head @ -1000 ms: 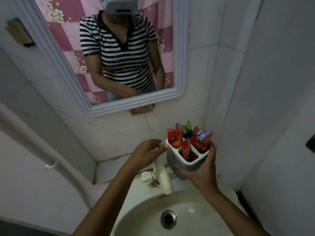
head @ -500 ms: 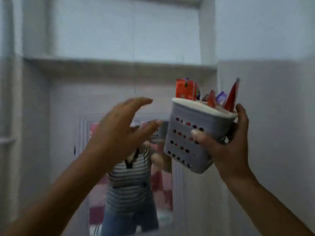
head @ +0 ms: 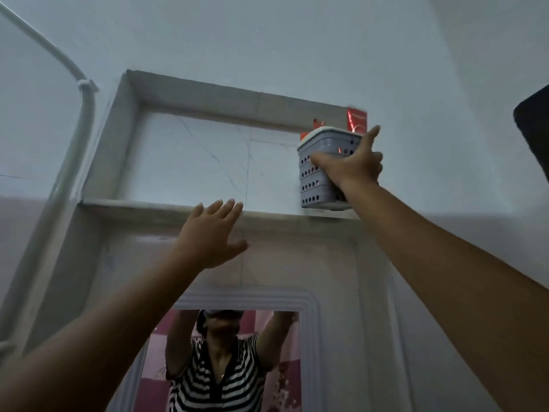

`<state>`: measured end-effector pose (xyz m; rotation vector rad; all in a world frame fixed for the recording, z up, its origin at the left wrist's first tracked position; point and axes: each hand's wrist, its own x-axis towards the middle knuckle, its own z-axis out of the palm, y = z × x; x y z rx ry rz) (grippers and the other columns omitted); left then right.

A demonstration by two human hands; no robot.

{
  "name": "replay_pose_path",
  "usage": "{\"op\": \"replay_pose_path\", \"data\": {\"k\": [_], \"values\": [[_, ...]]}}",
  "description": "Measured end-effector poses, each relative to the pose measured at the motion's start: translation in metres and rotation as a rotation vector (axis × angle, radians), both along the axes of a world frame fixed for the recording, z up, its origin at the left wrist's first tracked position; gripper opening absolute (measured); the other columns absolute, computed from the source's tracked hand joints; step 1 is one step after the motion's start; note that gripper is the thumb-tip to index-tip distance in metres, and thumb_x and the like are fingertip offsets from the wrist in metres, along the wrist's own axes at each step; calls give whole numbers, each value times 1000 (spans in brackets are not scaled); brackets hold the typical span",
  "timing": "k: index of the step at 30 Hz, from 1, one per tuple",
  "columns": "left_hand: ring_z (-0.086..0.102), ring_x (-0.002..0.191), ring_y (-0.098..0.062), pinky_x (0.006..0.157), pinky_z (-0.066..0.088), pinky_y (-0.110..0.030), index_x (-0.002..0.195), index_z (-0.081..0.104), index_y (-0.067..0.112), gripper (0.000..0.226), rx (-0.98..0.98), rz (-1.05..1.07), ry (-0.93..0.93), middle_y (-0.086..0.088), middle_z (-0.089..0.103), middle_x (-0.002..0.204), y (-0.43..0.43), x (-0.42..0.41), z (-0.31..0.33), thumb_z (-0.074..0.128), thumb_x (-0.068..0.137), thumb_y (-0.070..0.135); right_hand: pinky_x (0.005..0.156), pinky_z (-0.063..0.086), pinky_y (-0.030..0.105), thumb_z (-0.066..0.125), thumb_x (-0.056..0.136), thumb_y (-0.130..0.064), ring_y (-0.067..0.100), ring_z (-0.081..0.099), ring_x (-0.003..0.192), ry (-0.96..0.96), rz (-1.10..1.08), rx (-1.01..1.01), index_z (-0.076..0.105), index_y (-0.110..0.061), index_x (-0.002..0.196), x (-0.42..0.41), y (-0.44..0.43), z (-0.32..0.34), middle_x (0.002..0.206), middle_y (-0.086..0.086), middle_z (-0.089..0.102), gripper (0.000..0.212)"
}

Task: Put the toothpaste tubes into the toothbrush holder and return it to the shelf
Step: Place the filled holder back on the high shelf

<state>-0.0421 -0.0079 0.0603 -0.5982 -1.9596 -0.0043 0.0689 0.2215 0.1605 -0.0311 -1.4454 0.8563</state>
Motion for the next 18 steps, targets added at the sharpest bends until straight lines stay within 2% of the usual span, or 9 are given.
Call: {"op": "replay_pose_path", "data": {"k": [3, 8, 10, 14, 18], "values": [[9, 152, -21, 125, 9, -45, 156, 5, 22, 86, 12, -34, 23, -1, 11, 165, -2, -5, -2, 41, 90, 62, 112, 32, 57, 84, 64, -59, 38, 32, 142, -85, -122, -9, -11, -31, 160, -27, 9, 0, 154, 17, 31, 138], [8, 152, -21, 125, 7, -44, 155, 3, 23, 86, 38, -66, 46, 0, 11, 165, -1, -14, -3, 43, 89, 61, 117, 27, 53, 80, 67, -64, 38, 29, 144, -92, -192, 2, -5, -27, 161, -67, 36, -2, 157, 19, 28, 132], [8, 152, -21, 125, 6, -44, 155, 3, 23, 86, 59, -77, 58, 0, 11, 165, 2, -16, -5, 44, 89, 60, 120, 23, 52, 77, 70, -67, 37, 22, 149, -109, -232, 45, -2, -23, 162, -77, 45, -1, 162, 20, 20, 128], [6, 153, -23, 124, 3, -44, 156, 3, 22, 87, 81, -109, 55, -1, 9, 165, 4, -19, -7, 48, 89, 57, 126, 7, 49, 63, 81, -71, 34, -1, 156, -111, -295, 123, -7, -16, 161, -88, 52, -5, 169, 19, -3, 119], [3, 153, -24, 124, 3, -45, 156, 2, 20, 87, 74, -100, 28, -3, 5, 165, 4, -14, -8, 48, 90, 56, 124, -4, 45, 51, 90, -70, 30, -10, 156, -157, -355, 221, -12, -8, 159, -88, 54, -21, 169, 15, -12, 112]]}}
